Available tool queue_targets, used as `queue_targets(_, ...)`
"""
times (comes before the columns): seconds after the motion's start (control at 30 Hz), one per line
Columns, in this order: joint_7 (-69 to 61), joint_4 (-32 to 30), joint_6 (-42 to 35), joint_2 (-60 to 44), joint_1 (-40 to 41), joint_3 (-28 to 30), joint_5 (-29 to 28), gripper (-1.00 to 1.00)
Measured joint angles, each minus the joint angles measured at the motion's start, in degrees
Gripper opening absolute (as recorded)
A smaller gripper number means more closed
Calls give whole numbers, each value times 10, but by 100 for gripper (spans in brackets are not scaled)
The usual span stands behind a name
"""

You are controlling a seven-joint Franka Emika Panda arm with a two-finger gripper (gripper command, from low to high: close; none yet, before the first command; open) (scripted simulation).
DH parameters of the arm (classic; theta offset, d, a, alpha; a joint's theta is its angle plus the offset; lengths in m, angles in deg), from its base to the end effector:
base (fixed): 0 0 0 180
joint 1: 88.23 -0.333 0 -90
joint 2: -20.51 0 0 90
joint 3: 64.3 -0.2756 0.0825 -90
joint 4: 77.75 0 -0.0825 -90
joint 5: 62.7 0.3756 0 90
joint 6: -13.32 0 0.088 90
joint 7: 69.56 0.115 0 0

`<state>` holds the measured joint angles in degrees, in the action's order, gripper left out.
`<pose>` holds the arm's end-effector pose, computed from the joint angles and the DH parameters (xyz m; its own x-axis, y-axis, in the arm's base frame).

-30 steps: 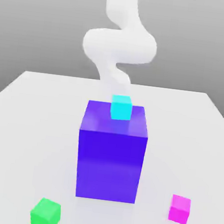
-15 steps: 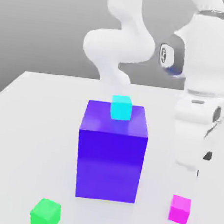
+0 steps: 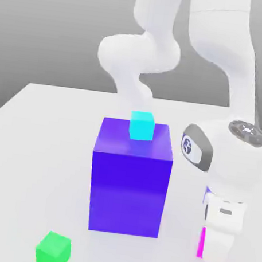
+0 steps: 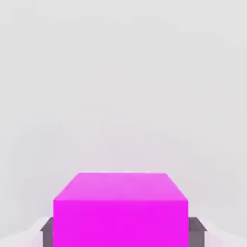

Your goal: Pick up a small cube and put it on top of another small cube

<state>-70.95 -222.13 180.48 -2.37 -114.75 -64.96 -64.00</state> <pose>0.3854 0.2002 0.0915 0.8679 0.4968 -0.0017 0.4968 -0.8679 0.0005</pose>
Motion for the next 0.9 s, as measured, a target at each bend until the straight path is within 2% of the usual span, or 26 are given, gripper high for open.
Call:
queue_targets(0.07,0,-1,-2,2,0,0,-1,-100)
queue_targets(0.23,-3,-19,-75,94,4,-4,3,-100)
queue_targets(0.67,193,33,-164,123,168,195,83,-100)
queue_targets(0.77,185,51,-123,60,209,189,138,-100)
queue_targets(0.8,179,53,-112,46,216,183,149,100)
queue_targets(0.9,179,53,-112,46,216,183,149,100)
